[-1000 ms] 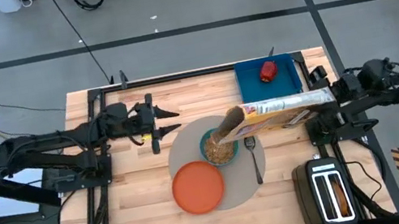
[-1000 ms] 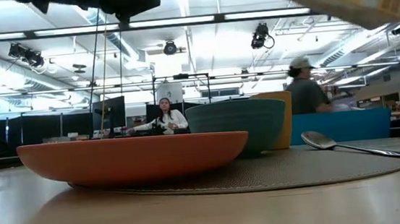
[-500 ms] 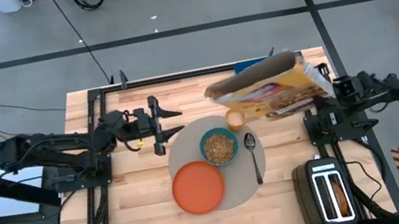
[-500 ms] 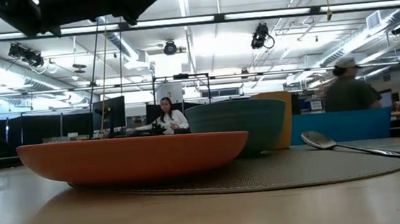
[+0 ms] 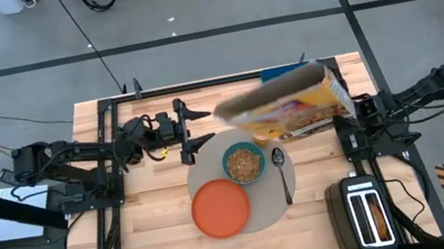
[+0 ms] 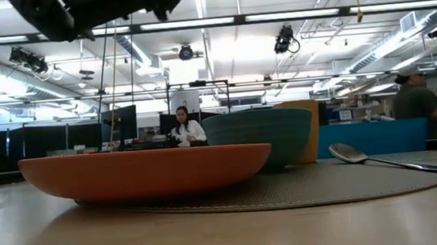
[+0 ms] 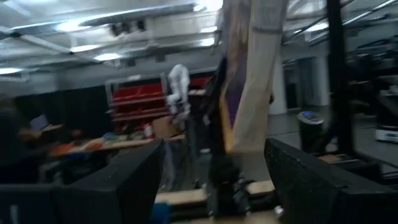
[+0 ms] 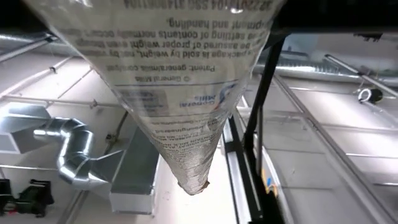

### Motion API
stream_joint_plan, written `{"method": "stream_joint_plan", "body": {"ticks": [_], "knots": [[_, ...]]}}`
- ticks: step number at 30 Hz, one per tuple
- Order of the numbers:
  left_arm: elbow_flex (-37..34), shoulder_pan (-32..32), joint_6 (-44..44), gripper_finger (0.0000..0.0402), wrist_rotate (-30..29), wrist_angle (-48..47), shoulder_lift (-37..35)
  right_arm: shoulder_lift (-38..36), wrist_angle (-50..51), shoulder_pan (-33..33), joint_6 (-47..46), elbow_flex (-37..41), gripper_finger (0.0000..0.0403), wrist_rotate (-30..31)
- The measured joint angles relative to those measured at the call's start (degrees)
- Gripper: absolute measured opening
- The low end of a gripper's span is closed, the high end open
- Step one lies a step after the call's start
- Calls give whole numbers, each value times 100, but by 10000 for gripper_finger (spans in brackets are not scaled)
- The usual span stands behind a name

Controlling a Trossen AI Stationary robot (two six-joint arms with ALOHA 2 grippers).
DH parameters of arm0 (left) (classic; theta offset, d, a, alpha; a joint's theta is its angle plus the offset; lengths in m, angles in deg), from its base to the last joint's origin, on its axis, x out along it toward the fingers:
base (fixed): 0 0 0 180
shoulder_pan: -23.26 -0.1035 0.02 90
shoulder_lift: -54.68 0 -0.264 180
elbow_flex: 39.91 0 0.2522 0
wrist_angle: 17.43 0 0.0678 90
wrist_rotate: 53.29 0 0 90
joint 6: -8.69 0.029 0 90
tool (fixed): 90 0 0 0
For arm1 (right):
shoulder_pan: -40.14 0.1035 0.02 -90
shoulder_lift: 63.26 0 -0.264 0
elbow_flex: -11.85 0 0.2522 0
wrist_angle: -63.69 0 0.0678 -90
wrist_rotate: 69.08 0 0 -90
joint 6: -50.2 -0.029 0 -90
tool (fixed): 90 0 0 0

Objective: Arrange a breakfast setting
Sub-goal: Pour the cereal from the cereal box into a bowl

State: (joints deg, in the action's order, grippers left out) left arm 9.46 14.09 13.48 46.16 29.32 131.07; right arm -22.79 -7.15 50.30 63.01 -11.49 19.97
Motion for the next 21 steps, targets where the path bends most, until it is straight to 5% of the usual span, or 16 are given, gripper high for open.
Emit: {"method": "stream_joint_plan", "body": {"ticks": [5,21], "knots": [[397,34,-13,286,555,16,154,505,-514,-110,80,-135,170,-83],[1674,213,-464,286,692,-46,1248,1570,-477,-515,26,-730,170,-348]]}}
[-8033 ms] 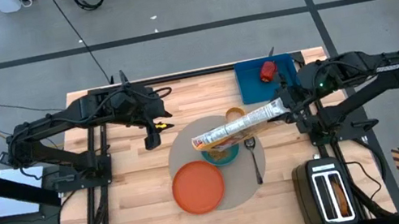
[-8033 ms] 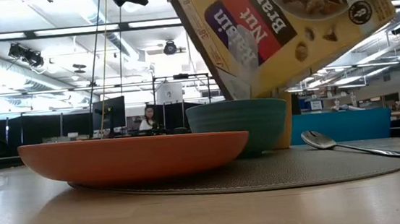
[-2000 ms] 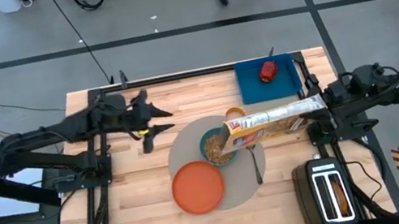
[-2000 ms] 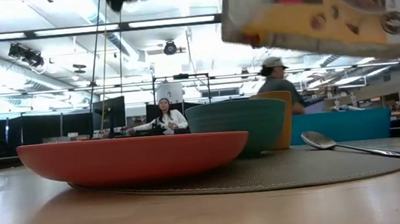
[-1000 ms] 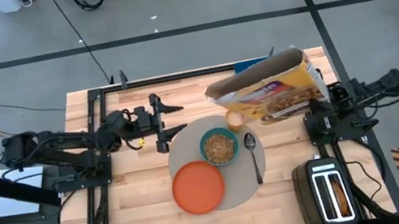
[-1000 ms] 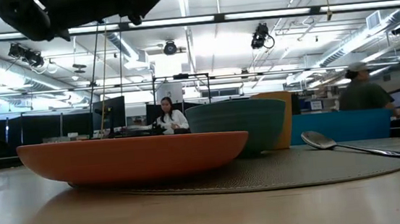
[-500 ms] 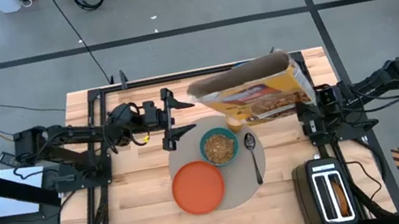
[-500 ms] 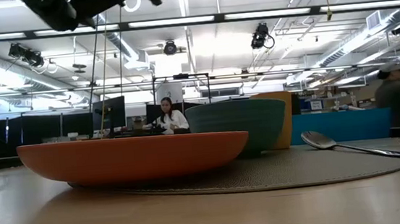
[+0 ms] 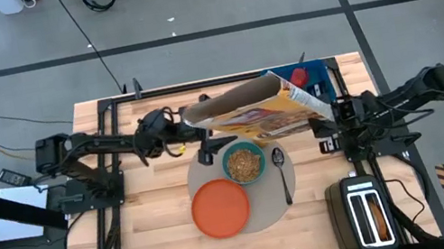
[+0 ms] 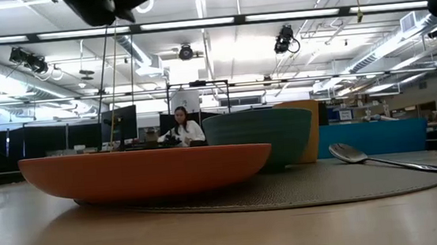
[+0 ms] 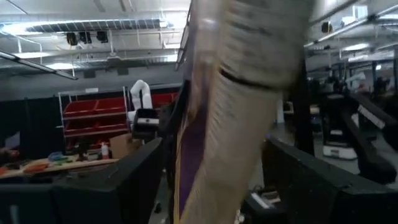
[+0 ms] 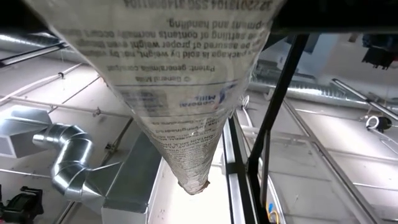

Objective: Arrange a breakfast setting
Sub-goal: Pour the cereal from the cereal box into a bowl

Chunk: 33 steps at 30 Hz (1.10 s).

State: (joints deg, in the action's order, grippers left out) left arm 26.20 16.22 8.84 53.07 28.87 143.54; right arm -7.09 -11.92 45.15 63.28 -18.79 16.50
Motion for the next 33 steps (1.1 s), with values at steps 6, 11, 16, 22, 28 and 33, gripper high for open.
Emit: {"method": "stream_joint_plan", "body": {"ticks": [6,11,16,22,28,33], "knots": [[471,-29,-246,286,7,-102,321,176,6,-79,-2,-42,170,8],[580,-28,-228,267,20,-121,300,230,9,-77,14,-42,171,13],[591,-29,-226,191,38,-49,257,259,8,-77,61,-42,172,100],[591,-106,-214,85,80,-63,256,259,182,-75,61,-44,184,368],[589,-291,-283,79,128,-336,86,140,837,-75,61,-47,245,688],[588,-463,-110,84,245,-1044,-346,-346,1546,-75,175,-47,317,1291]]}}
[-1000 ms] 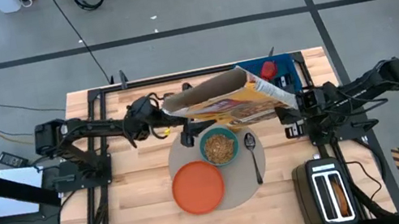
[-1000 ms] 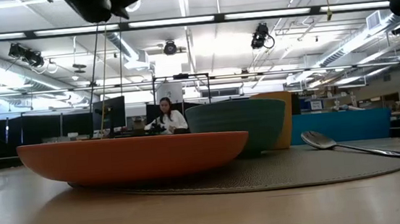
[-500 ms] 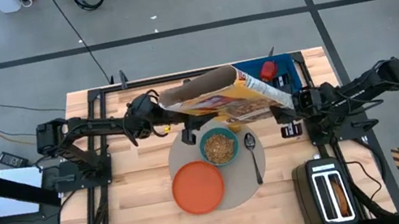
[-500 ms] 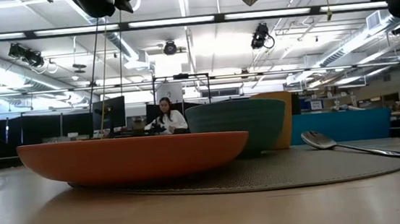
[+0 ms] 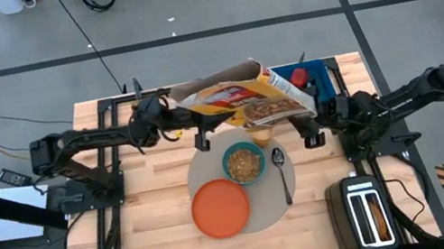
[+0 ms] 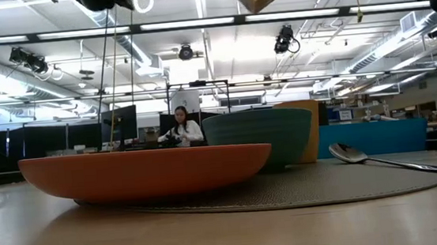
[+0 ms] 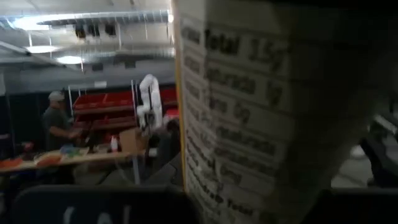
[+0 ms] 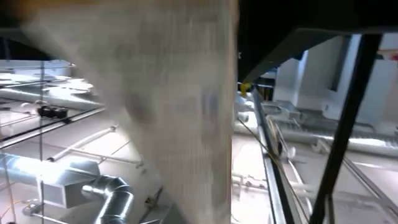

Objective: Arrange a breakfast setting
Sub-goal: Pour the cereal from the cereal box into a bowl

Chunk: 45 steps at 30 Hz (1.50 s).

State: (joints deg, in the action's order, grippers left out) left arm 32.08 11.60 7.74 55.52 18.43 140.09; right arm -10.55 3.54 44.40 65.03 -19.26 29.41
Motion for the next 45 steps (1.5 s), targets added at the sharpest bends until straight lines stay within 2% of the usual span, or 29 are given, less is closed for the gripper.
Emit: {"method": "stream_joint_plan", "body": {"ticks": [6,9,15,20,29,35,40,45], "knots": [[-4,-278,406,78,-9,-1273,-783,-922,1141,0,272,1,384,351],[-4,-413,648,77,-358,-2158,-1232,-1357,1917,0,273,2,397,488],[1,-529,1062,80,-2032,-4022,-1883,-1814,3186,2,143,4,391,846],[-139,-492,540,79,-3447,-5385,-2039,-1807,3730,2,-133,7,390,964],[-1567,-218,-699,78,-5136,-5298,-2113,-1662,3918,7,-182,9,389,991],[-2135,18,-1244,78,-6030,-5310,-2293,-1626,3926,7,-375,9,389,993],[-2703,33,-1631,78,-6623,-5417,-2842,-1622,4018,13,-475,9,389,993],[-3359,33,-1646,79,-7128,-5391,-3708,-1622,4068,28,-527,9,389,993]]}}
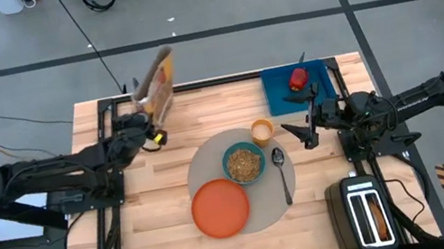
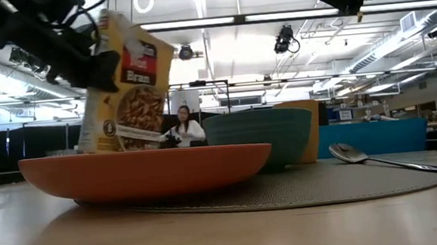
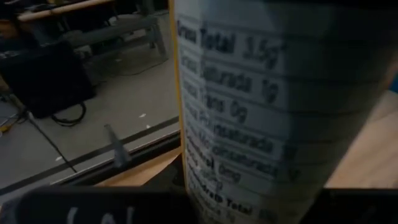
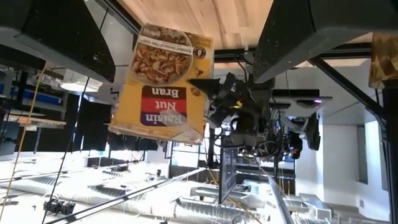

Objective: Arrange a breakfast setting
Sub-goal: Pour the cereal from the cereal box into a bowl

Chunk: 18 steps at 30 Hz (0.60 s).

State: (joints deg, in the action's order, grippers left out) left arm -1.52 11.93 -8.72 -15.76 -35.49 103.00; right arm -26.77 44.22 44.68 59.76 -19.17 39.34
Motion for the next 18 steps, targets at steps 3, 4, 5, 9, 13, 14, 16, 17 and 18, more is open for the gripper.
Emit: {"method": "stream_joint_plan", "body": {"ticks": [3,4,5,9,13,14,16,17,18], "knots": [[-289,-7,11,79,-71,-22,-540,0,7,0,-1,0,389,0],[-372,-7,35,80,-82,-56,-705,0,7,0,-11,0,389,0],[-442,-7,44,80,-119,-111,-847,0,12,0,-37,0,389,-1],[-786,-18,2,80,-512,-207,-1326,0,81,0,-85,0,389,-1],[-1158,-179,-321,81,-589,-172,-1515,0,125,0,-101,0,389,-2],[-1250,-232,-423,81,-583,-183,-1510,0,127,0,-109,0,389,-2],[-1417,-345,-625,81,-599,-159,-1513,0,127,0,-203,0,389,-2],[-1468,-395,-693,81,-607,-125,-1511,0,127,0,-260,0,389,-2],[-1518,-435,-754,81,-631,-127,-1515,0,129,0,-332,0,389,-2]]}}
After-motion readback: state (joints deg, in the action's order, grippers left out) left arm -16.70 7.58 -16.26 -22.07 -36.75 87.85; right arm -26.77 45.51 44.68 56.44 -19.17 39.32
